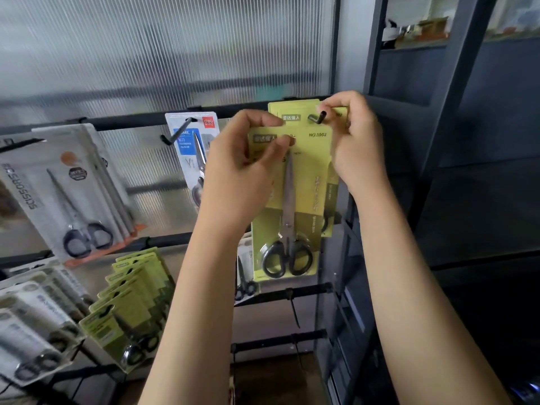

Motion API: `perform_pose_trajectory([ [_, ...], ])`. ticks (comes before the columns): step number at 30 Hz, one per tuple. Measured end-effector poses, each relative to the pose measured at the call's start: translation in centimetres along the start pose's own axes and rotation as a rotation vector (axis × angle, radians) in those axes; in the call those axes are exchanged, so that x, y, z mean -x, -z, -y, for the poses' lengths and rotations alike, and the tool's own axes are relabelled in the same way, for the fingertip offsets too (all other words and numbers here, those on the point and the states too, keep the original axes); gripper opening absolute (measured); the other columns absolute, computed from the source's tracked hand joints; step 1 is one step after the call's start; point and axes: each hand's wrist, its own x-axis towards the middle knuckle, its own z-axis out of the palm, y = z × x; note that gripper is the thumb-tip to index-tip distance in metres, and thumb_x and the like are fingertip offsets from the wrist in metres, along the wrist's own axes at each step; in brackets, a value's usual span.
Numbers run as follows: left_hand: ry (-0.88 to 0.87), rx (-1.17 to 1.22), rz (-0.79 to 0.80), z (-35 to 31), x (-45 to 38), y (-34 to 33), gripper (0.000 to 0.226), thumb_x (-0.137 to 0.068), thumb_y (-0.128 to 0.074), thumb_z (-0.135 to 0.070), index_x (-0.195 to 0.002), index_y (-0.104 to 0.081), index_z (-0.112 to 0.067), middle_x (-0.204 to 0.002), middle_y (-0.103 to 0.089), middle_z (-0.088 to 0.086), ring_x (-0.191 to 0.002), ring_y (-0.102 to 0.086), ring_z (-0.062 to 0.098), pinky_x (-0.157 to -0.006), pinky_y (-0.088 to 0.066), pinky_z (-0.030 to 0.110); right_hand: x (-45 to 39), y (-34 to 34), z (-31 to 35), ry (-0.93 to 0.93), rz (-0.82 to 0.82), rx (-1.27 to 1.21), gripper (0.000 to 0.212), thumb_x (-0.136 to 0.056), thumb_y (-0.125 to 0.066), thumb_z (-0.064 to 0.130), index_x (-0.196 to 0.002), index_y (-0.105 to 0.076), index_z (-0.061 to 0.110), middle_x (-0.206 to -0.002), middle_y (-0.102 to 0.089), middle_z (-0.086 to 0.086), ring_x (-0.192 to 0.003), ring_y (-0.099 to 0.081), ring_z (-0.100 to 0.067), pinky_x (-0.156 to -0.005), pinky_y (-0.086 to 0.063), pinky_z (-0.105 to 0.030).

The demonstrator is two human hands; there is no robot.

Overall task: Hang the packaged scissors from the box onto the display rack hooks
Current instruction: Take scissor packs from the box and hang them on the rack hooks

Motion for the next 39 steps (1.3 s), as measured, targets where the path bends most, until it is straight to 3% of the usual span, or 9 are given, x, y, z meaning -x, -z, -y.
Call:
perform_pose_trajectory([
  [2,-0.011,0.003,0.012,-0.4,-0.4,-0.6,0.015,-0.087,-0.064,-0.011,-0.089,-0.057,-0.024,-0.084,-0.066,0.005,-0.074,-0.058,0.021,-0.062,-0.050,0.043,0.2,0.3,-0.5,-0.014,-0.036,-0.025,0.016,-0.090,-0.062,0.017,-0.102,-0.053,0.021,-0.092,-0.062,0.013,-0.081,-0.055,0.006,-0.069,-0.043,-0.013],
  [4,-0.011,0.008,0.020,-0.7,-0.9,-1.1,0.016,-0.087,-0.064,-0.009,-0.089,-0.057,-0.023,-0.078,-0.060,0.000,-0.070,-0.052,0.016,-0.059,-0.047,0.032,0.6,0.8,-1.1,-0.044,-0.048,-0.022,0.025,-0.087,-0.067,0.015,-0.106,-0.053,0.023,-0.102,-0.063,0.006,-0.088,-0.059,-0.002,-0.071,-0.046,-0.016],
  [10,0.011,0.045,-0.014,-1.2,-2.1,-2.9,0.016,-0.087,-0.064,-0.005,-0.091,-0.058,-0.019,-0.081,-0.059,-0.002,-0.071,-0.057,0.012,-0.057,-0.049,0.025,1.9,2.2,-2.5,-0.115,-0.070,0.037,0.026,-0.090,-0.062,0.016,-0.116,-0.055,0.017,-0.110,-0.064,0.007,-0.097,-0.060,-0.003,-0.087,-0.050,-0.025],
  [17,0.068,0.028,-0.080,-0.7,-3.0,-4.0,0.015,-0.088,-0.063,-0.006,-0.097,-0.060,-0.018,-0.084,-0.063,-0.004,-0.074,-0.061,0.010,-0.076,-0.056,0.040,3.0,2.8,-3.5,-0.152,-0.015,0.062,0.023,-0.092,-0.058,0.012,-0.113,-0.055,0.018,-0.106,-0.064,0.006,-0.094,-0.061,-0.004,-0.083,-0.050,-0.019],
  [22,0.050,-0.125,-0.101,0.5,-3.1,-3.9,0.020,-0.089,-0.058,-0.009,-0.107,-0.063,-0.017,-0.096,-0.065,-0.003,-0.083,-0.060,0.010,-0.081,-0.053,0.034,3.6,2.5,-4.1,-0.164,-0.013,0.062,0.018,-0.094,-0.054,0.017,-0.111,-0.057,0.015,-0.101,-0.062,0.007,-0.089,-0.058,-0.005,-0.078,-0.046,-0.017],
  [26,0.018,-0.094,-0.097,1.6,-2.6,-3.7,0.026,-0.089,-0.062,-0.011,-0.113,-0.054,-0.015,-0.079,-0.059,0.014,-0.063,-0.049,0.011,-0.058,-0.042,0.025,4.6,2.1,-5.2,-0.184,-0.020,0.082,0.014,-0.094,-0.053,0.015,-0.108,-0.057,0.015,-0.099,-0.062,0.004,-0.086,-0.058,-0.008,-0.075,-0.044,-0.016],
  [29,0.029,-0.042,-0.095,2.9,-1.6,-3.5,0.037,-0.088,-0.064,-0.009,-0.118,-0.044,-0.014,-0.064,-0.047,0.008,-0.051,-0.040,0.005,-0.050,-0.036,0.015,6.1,1.6,-6.5,-0.238,-0.018,0.092,0.014,-0.094,-0.054,0.014,-0.108,-0.057,0.015,-0.100,-0.062,0.004,-0.086,-0.058,-0.008,-0.074,-0.042,-0.011],
  [35,0.083,-0.114,-0.151,6.6,2.1,-2.1,0.049,-0.085,-0.067,-0.007,-0.126,-0.042,-0.006,-0.081,-0.062,-0.006,-0.075,-0.063,0.009,-0.072,-0.051,0.020,11.0,-0.2,-8.8,-0.401,-0.093,0.134,0.017,-0.099,-0.046,0.018,-0.108,-0.057,0.009,-0.091,-0.063,0.005,-0.080,-0.057,-0.003,-0.067,-0.039,-0.009],
  [39,0.079,-0.250,-0.271,9.0,5.6,-0.5,0.035,-0.084,-0.066,-0.010,-0.115,-0.050,-0.008,-0.083,-0.060,-0.007,-0.079,-0.062,0.009,-0.073,-0.052,0.021,15.2,-1.4,-10.4,-0.421,-0.024,0.375,0.024,-0.099,-0.045,0.021,-0.110,-0.059,0.005,-0.105,-0.067,-0.010,-0.096,-0.061,-0.023,-0.064,-0.033,-0.012],
])
